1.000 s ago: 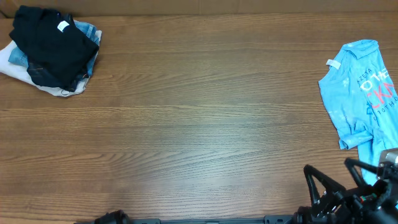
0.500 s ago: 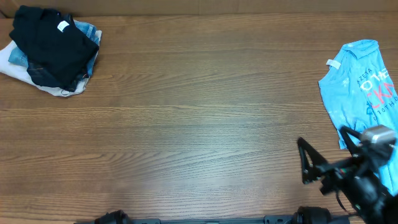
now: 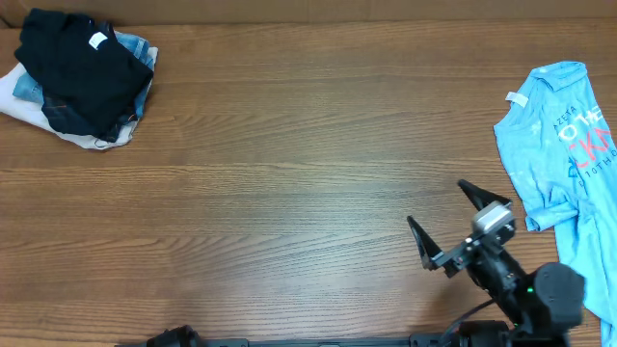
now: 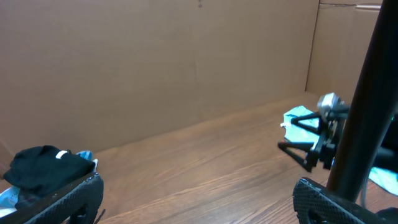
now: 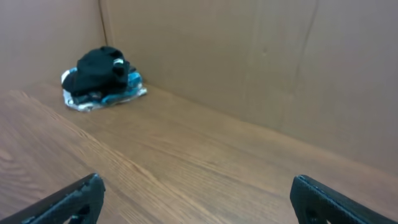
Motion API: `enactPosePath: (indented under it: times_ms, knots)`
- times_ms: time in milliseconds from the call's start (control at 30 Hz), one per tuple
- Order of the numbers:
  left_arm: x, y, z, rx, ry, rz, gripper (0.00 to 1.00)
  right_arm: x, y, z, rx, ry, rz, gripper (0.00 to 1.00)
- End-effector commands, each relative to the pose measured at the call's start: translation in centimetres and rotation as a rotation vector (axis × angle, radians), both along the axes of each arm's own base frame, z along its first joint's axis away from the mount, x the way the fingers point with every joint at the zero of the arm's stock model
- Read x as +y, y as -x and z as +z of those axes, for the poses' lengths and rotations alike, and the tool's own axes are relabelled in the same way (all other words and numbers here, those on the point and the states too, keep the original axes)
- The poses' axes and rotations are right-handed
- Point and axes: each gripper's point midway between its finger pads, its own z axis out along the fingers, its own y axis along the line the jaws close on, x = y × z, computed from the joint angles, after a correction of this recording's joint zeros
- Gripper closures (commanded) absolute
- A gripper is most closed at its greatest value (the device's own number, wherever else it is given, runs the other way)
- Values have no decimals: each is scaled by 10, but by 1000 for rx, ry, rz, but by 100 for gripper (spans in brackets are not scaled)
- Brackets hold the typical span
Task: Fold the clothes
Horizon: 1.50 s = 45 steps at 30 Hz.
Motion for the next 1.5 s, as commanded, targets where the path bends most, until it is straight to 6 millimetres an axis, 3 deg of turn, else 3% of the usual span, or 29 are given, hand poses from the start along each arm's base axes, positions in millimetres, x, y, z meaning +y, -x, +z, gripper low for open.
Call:
enactPosePath:
  times_ms: [0,233,600,900,1100,1467]
  knots:
    - [2,1,0,-10,-19,4,0,3,-1,-17,-41,5,14,0]
    - [2,1,0,-10,-19,4,0,-1,-7,-36,-117,-1,-26,0]
    - [2,1,0,-10,-19,4,0,-41,-24,-44,-93,-82,-280,0]
    - [2,1,0,-10,-19,4,0,-46,-27,-57,-90,-83,-314,0]
    - [2,1,0,-10,-19,4,0,-61,-33,-72,-27,-189,-407,0]
    - [2,1,0,-10,-19,4,0,-63,-34,-83,-6,-119,-416,0]
